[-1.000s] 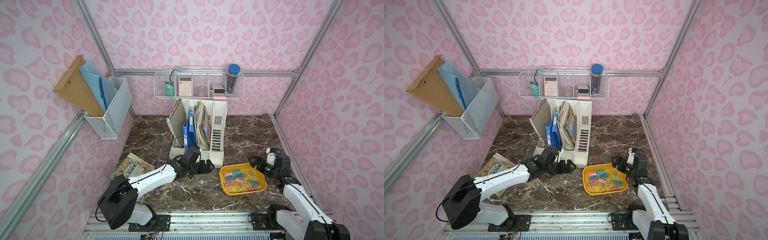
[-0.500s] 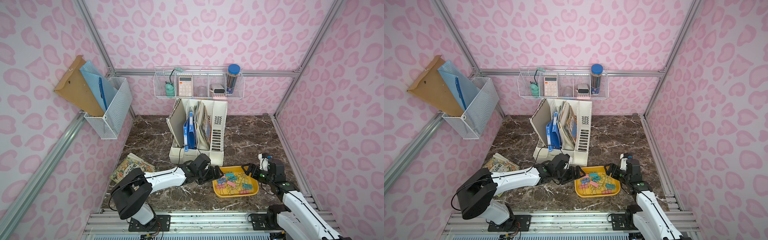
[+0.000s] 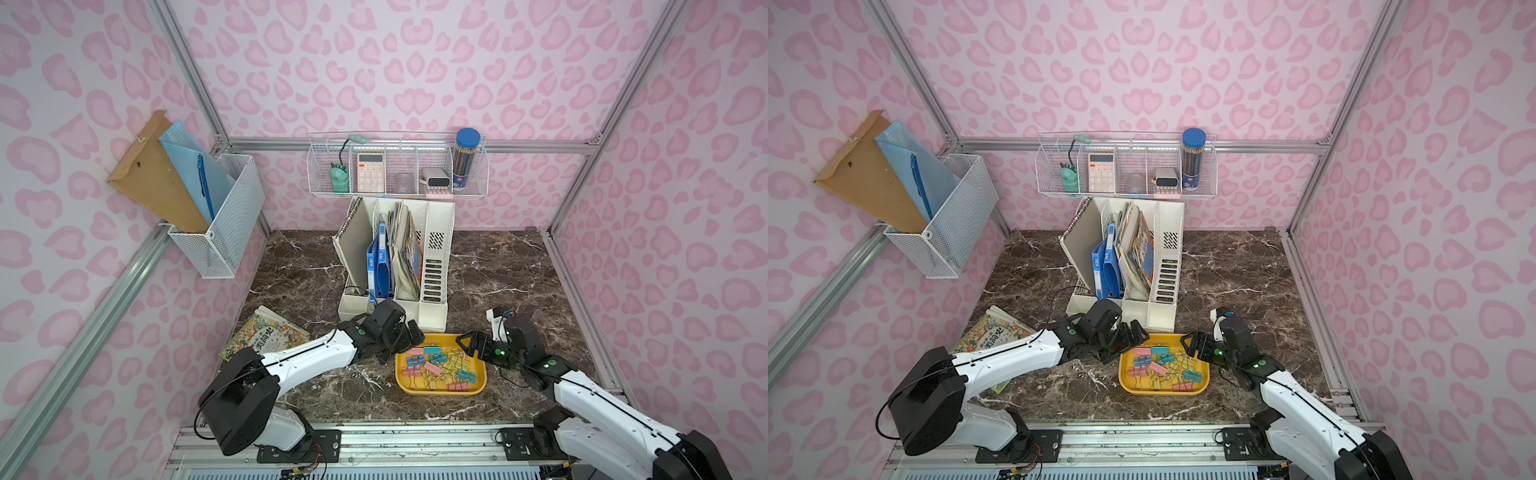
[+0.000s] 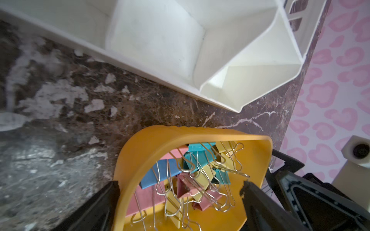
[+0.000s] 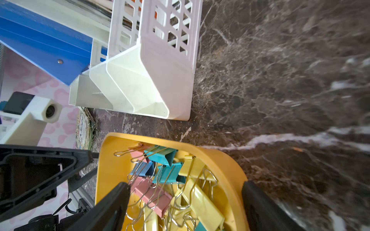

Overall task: Take out the binder clips from the storage box
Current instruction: Move the storage box to the center of the board.

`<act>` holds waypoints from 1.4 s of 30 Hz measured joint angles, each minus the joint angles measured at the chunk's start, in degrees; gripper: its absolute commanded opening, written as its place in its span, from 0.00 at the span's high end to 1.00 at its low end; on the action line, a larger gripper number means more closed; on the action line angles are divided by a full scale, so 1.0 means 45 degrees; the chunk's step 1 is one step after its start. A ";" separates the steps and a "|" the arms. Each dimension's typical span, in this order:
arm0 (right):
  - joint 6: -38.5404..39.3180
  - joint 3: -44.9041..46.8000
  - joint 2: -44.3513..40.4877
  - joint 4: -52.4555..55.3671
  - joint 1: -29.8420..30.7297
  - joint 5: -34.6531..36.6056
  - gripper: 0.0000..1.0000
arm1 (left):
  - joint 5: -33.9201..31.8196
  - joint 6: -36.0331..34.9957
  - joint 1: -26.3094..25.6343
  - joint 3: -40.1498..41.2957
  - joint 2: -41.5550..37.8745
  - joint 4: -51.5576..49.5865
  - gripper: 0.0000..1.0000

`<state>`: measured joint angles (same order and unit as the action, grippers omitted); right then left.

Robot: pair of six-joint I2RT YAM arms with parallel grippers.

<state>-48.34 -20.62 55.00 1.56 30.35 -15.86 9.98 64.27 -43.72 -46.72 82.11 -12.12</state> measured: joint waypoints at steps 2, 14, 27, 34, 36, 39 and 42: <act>-0.0214 -0.0214 0.0607 -0.0374 0.0340 0.0107 0.09 | -0.0063 -0.0053 0.0272 0.0015 -0.0015 -0.0233 0.01; -0.0189 -0.2103 0.3779 -0.1331 0.0777 0.0384 0.06 | -0.0568 -0.0792 0.1404 -0.0733 0.0141 -0.1554 0.00; 0.3065 -0.2807 0.1107 0.1195 0.1200 0.1583 0.34 | -0.1749 -0.1681 0.1205 0.0423 -0.2443 -0.2132 0.00; 0.5100 -0.3876 0.2385 0.2487 0.2764 0.1812 0.48 | -0.2283 -0.2934 0.0019 0.0097 -0.3162 -0.1540 0.01; 0.5663 -0.4109 0.2812 0.2783 0.2837 0.1938 0.52 | -0.2385 -0.3264 -0.0306 -0.0078 -0.3143 -0.1326 0.00; 0.6392 -0.4469 0.3473 0.3249 0.2885 0.2006 0.57 | -0.2642 -0.3570 -0.0539 -0.0131 -0.3094 -0.1035 0.01; 0.6912 -0.4852 0.4148 0.3643 0.2880 0.1870 0.64 | -0.2773 -0.3721 -0.0656 -0.0131 -0.3094 -0.0918 0.00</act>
<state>-17.23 -42.46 73.67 17.96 43.31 -7.44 -2.50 47.53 -46.68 -47.31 68.18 -16.25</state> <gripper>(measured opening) 0.416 0.994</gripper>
